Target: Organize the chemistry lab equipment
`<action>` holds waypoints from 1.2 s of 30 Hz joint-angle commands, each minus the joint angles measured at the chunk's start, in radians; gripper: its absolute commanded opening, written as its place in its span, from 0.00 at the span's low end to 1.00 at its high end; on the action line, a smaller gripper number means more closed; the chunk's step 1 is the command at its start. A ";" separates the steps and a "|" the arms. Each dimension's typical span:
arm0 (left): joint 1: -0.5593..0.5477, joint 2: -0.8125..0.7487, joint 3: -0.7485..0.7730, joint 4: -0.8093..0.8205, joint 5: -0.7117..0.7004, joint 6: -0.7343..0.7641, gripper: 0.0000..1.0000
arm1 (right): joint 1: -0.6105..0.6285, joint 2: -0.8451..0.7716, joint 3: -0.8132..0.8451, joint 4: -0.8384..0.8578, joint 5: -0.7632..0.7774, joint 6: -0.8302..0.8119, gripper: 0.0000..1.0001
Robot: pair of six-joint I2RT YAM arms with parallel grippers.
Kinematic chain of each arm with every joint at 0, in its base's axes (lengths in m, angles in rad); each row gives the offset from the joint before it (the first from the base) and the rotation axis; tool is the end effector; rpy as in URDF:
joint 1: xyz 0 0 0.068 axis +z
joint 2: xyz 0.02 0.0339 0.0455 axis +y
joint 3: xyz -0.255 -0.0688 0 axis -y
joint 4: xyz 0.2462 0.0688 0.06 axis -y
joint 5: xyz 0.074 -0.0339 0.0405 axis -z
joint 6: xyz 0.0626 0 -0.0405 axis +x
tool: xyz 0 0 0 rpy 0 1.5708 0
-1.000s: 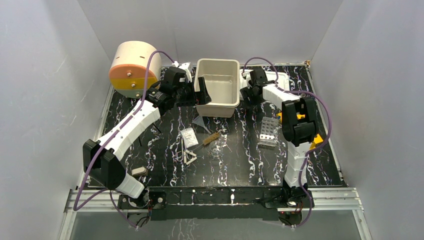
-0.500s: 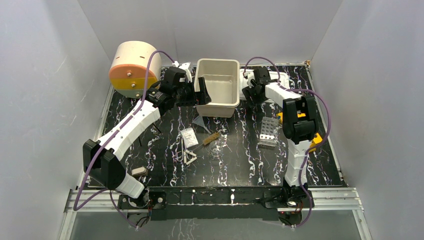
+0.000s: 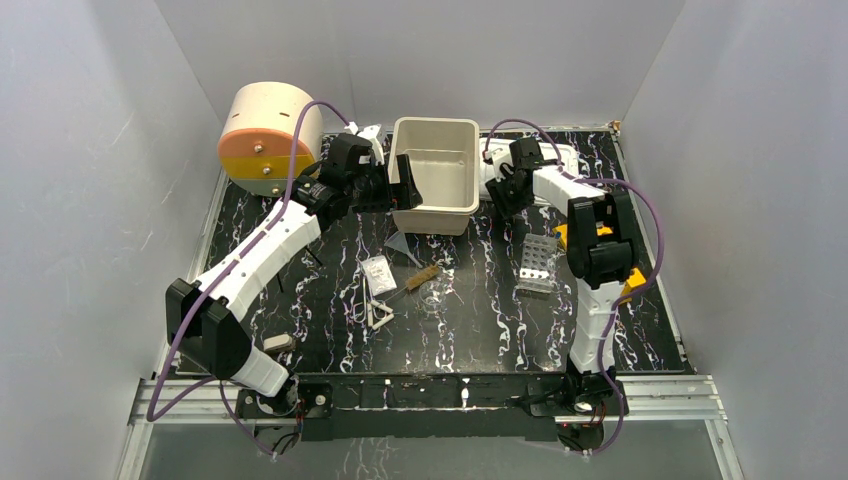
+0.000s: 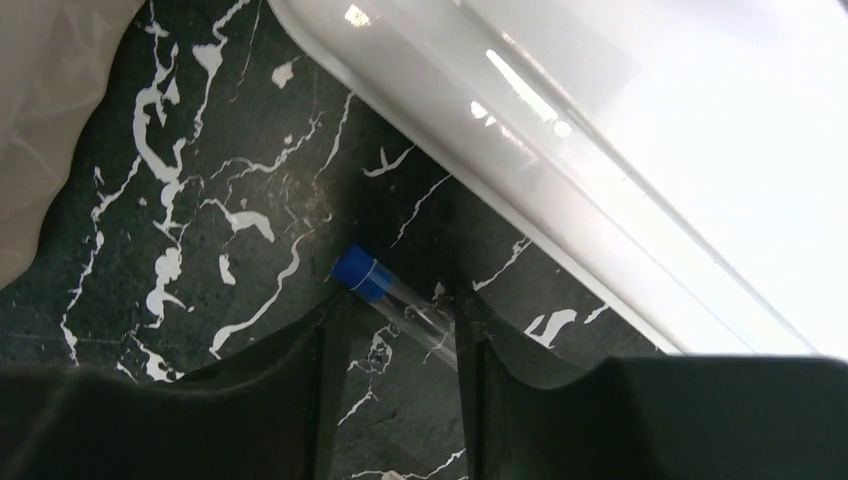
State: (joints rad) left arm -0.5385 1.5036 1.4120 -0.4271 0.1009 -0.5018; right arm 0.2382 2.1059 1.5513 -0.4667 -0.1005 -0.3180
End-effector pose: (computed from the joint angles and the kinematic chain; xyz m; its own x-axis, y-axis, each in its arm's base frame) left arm 0.3160 -0.1961 0.3376 -0.6547 -0.1663 -0.7374 0.3085 0.8318 -0.4615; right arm 0.4476 0.1151 0.1380 -0.6978 -0.4896 -0.5228 -0.5305 0.8437 -0.0820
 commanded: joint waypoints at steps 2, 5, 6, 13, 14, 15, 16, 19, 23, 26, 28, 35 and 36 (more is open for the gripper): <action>0.005 -0.029 -0.002 0.000 -0.001 0.005 0.97 | -0.003 -0.040 -0.052 -0.056 0.040 -0.051 0.44; 0.006 -0.032 -0.002 0.001 -0.001 0.005 0.98 | -0.003 -0.036 -0.052 -0.061 0.030 -0.050 0.37; 0.005 -0.033 -0.002 0.002 0.000 0.005 0.98 | -0.003 -0.034 -0.050 -0.061 0.030 -0.044 0.37; 0.006 -0.043 -0.005 0.002 -0.001 0.005 0.98 | -0.003 -0.015 -0.022 -0.052 0.015 0.018 0.28; 0.005 -0.044 -0.005 0.001 -0.001 0.005 0.98 | -0.003 -0.011 -0.017 -0.052 0.015 0.031 0.29; 0.005 -0.045 -0.004 0.001 -0.001 0.005 0.98 | -0.001 -0.003 -0.010 -0.047 0.018 0.047 0.35; 0.006 -0.046 -0.004 0.001 -0.001 0.005 0.98 | -0.001 0.005 -0.009 -0.037 0.024 0.064 0.41; 0.006 -0.048 -0.005 0.003 0.000 0.005 0.98 | 0.004 0.020 -0.017 -0.017 0.071 0.076 0.37; 0.006 -0.052 -0.008 0.005 0.006 0.003 0.98 | 0.004 -0.010 -0.031 0.009 0.072 0.089 0.17; 0.006 -0.055 -0.012 0.010 0.016 0.003 0.98 | 0.004 -0.044 -0.017 0.018 0.079 0.125 0.15; 0.005 -0.058 -0.014 0.014 0.028 0.003 0.97 | 0.003 -0.079 -0.010 0.034 0.094 0.154 0.15; 0.004 -0.051 -0.020 0.109 0.107 -0.040 0.95 | 0.002 -0.231 0.033 0.056 0.046 0.291 0.15; 0.003 -0.042 -0.019 0.128 0.130 -0.056 0.94 | 0.002 -0.255 0.028 0.061 0.028 0.308 0.15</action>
State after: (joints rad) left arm -0.5385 1.4876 1.3819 -0.3794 0.1547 -0.5182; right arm 0.2405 2.0106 1.5272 -0.4660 -0.0277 -0.1207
